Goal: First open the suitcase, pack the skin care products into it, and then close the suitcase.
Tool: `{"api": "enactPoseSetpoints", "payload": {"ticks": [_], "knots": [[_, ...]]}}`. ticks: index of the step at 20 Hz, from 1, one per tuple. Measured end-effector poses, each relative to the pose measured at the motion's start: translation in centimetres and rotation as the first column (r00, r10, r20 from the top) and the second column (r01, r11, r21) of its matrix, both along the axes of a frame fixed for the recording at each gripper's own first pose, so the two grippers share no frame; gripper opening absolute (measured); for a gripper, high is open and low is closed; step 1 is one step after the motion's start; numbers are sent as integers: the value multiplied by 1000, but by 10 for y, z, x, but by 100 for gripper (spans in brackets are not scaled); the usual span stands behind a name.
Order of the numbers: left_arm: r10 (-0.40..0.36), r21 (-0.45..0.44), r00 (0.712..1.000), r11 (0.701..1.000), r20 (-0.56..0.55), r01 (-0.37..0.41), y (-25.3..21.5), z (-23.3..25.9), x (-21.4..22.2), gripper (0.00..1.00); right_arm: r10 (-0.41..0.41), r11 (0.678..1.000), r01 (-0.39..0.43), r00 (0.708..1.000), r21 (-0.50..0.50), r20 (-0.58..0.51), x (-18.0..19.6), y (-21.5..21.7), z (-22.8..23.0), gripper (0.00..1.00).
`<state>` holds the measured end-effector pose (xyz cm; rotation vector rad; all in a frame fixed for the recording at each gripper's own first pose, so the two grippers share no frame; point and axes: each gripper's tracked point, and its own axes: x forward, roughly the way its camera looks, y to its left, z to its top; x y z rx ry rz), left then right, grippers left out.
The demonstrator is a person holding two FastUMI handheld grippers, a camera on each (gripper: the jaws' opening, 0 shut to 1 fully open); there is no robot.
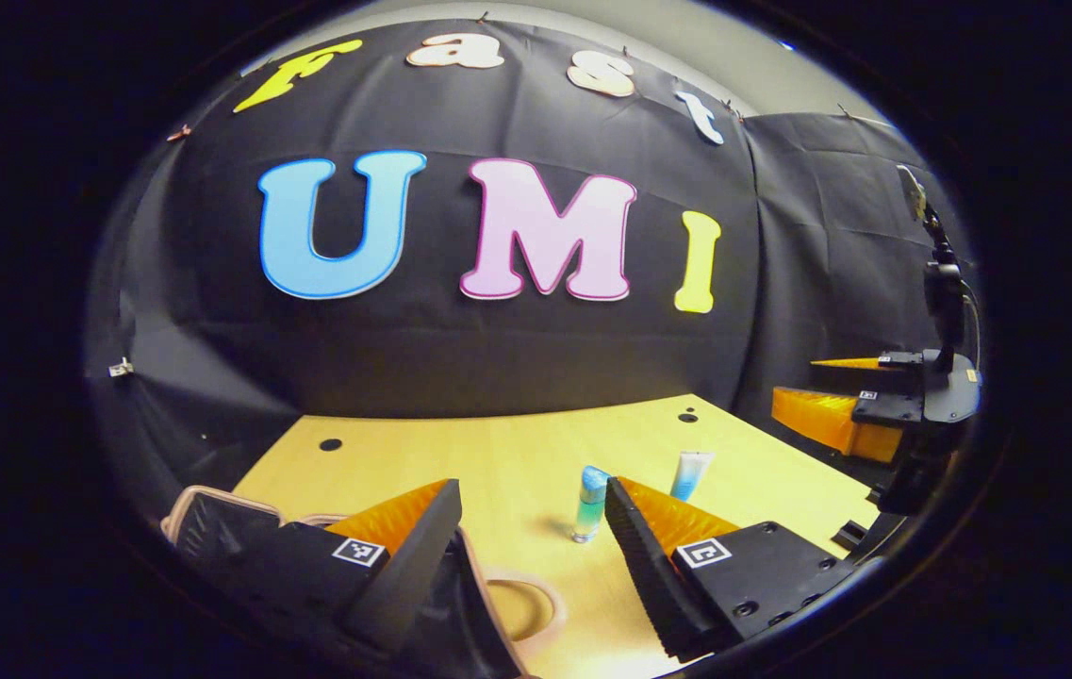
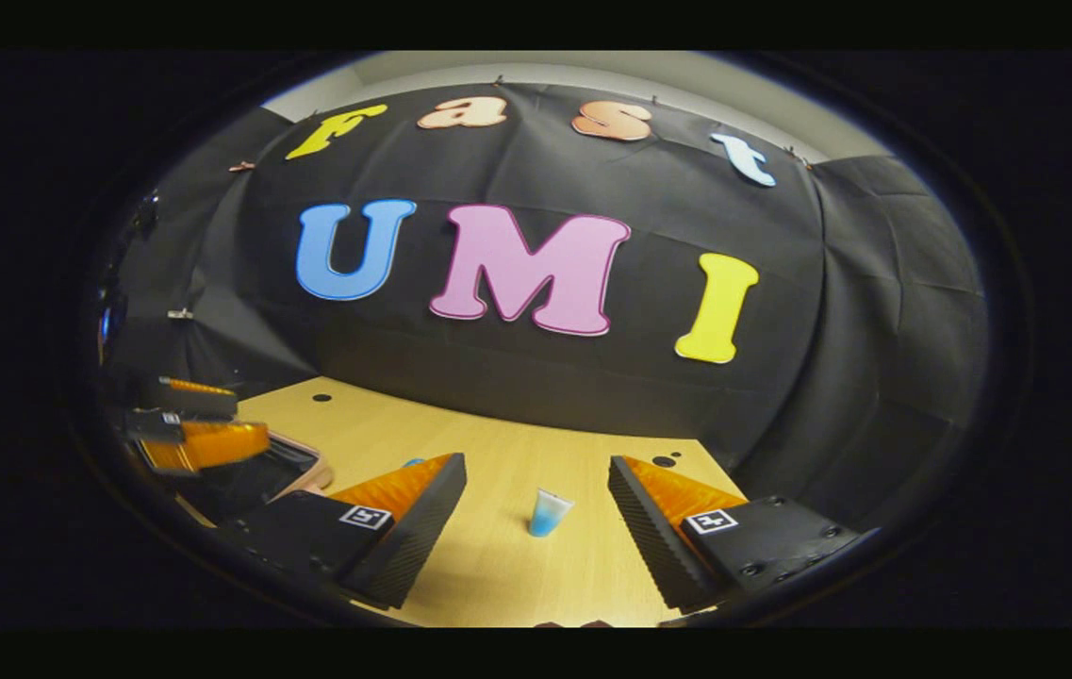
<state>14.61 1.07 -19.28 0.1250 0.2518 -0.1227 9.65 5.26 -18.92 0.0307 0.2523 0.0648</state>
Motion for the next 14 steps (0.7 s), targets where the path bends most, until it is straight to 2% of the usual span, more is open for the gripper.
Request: {"api": "enactPoseSetpoints", "payload": {"ticks": [4, 6, 9, 14], "knots": [[-15, -18, 997, 1000, -78, 14, -41, -58, 51, 96, 25, 999, -23, 998, 30, -56, 21, -10, -39, 96], [28, -20, 989, 999, -147, -31, -49, -85, 70, 96, 39, 999, -36, 995, 36, -91, 32, -15, -55, 97], [85, -24, 975, 995, -204, -92, -47, -122, 100, 97, 67, 997, -63, 991, 38, -115, 47, -18, -74, 96], [138, -1, 954, 990, -266, -143, -32, -158, 132, 96, 112, 993, -105, 976, 47, -185, 69, -13, -118, 98]]}}
